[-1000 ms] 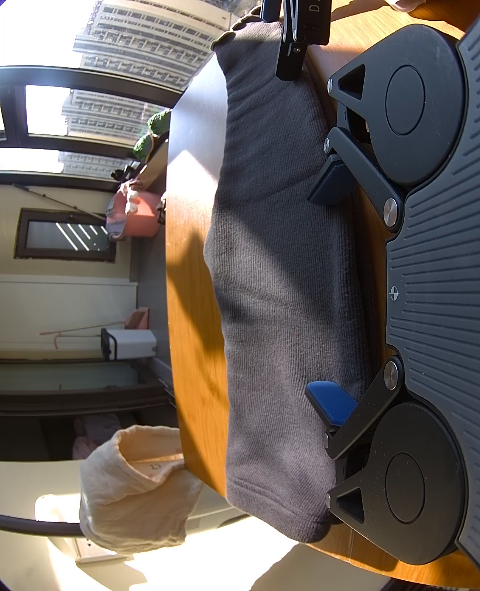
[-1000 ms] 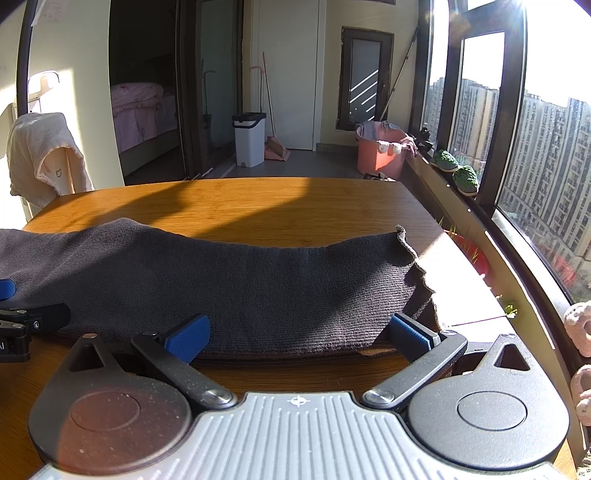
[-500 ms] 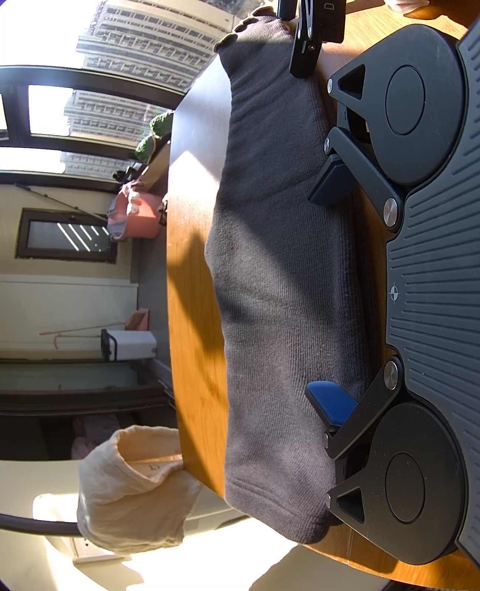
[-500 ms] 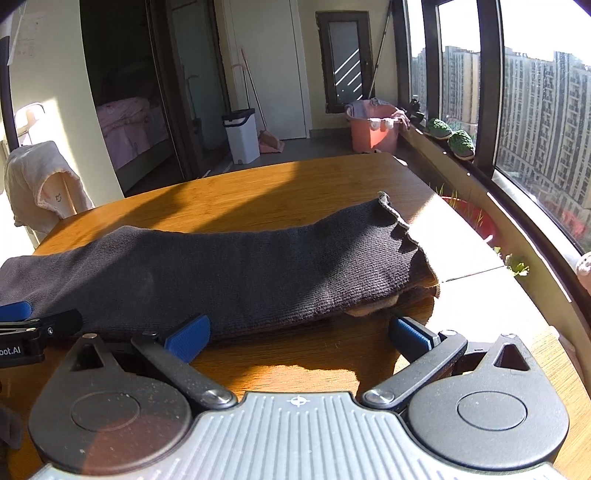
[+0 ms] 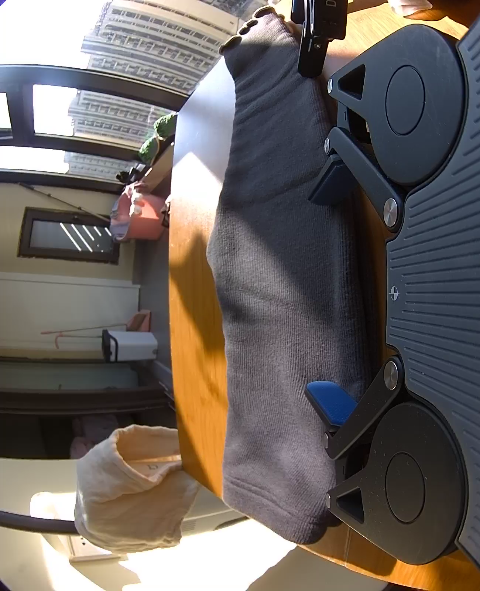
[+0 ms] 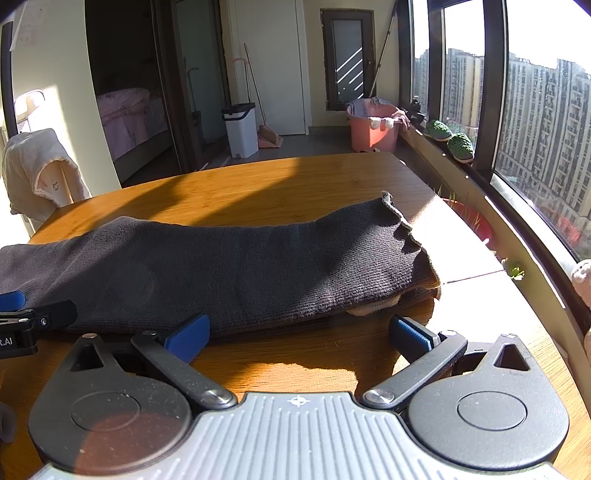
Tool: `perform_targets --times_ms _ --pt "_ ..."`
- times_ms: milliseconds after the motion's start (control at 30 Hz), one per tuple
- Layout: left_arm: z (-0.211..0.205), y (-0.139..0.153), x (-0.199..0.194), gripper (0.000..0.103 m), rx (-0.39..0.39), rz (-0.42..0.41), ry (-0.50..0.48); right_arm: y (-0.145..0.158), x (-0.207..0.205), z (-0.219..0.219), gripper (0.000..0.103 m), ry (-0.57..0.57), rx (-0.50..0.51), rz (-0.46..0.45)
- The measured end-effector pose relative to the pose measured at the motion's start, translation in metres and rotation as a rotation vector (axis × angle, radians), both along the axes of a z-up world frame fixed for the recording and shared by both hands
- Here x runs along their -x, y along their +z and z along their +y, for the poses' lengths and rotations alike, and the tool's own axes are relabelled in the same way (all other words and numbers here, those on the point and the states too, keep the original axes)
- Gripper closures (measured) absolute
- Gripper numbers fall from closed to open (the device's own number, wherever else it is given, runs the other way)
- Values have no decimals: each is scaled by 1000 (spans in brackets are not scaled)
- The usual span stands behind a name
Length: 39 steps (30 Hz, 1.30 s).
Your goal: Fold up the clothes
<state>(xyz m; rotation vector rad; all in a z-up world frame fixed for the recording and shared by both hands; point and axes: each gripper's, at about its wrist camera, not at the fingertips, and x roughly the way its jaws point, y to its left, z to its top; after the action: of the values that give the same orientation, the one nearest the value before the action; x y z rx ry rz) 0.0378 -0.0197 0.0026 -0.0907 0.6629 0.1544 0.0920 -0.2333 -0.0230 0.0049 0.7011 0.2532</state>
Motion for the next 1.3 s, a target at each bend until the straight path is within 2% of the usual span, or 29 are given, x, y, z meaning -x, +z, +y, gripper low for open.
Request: perform_targets --times_ms 1300 --pt "2 0 1 0 14 -8 1 2 0 0 0 5 -1 0"
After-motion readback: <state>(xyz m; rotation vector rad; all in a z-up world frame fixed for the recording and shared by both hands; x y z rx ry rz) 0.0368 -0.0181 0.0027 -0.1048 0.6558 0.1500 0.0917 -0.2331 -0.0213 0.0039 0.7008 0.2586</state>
